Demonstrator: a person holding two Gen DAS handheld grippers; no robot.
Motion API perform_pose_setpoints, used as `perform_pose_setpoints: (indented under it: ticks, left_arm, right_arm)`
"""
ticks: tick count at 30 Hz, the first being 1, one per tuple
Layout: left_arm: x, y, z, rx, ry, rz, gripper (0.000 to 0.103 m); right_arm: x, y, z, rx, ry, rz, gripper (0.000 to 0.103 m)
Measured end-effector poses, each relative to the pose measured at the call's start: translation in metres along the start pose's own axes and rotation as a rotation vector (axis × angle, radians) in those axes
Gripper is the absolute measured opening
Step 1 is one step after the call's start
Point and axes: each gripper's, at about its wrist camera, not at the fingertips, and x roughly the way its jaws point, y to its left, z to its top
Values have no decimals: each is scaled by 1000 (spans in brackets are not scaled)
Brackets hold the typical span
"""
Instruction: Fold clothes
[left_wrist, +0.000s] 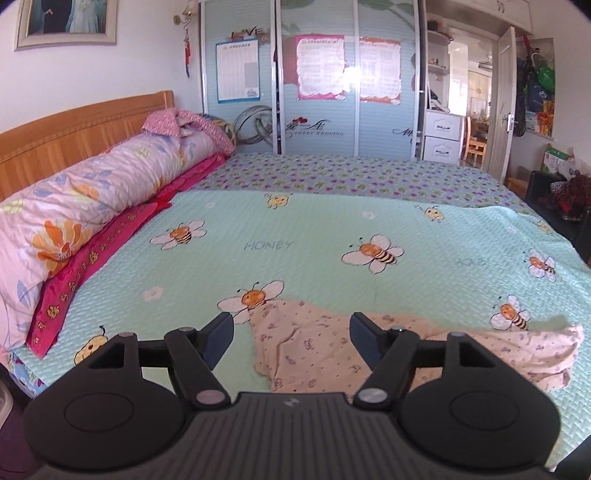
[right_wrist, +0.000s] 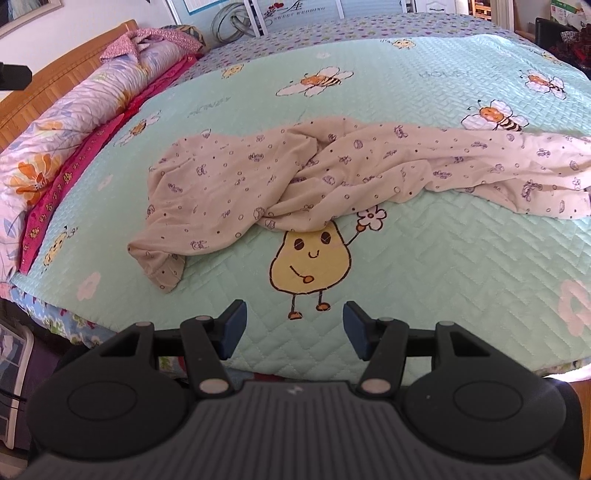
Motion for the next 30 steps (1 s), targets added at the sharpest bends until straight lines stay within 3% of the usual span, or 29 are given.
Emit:
perform_pose_setpoints:
  ticks: [10, 30]
  left_arm:
    - [-12, -21, 8, 26, -30, -29, 73]
    - [-21, -46, 22, 71, -67, -45, 73]
  right_arm:
    - [-26, -14, -3, 31, -48, -17, 61]
    - [-24, -33, -4, 90, -53, 0, 61]
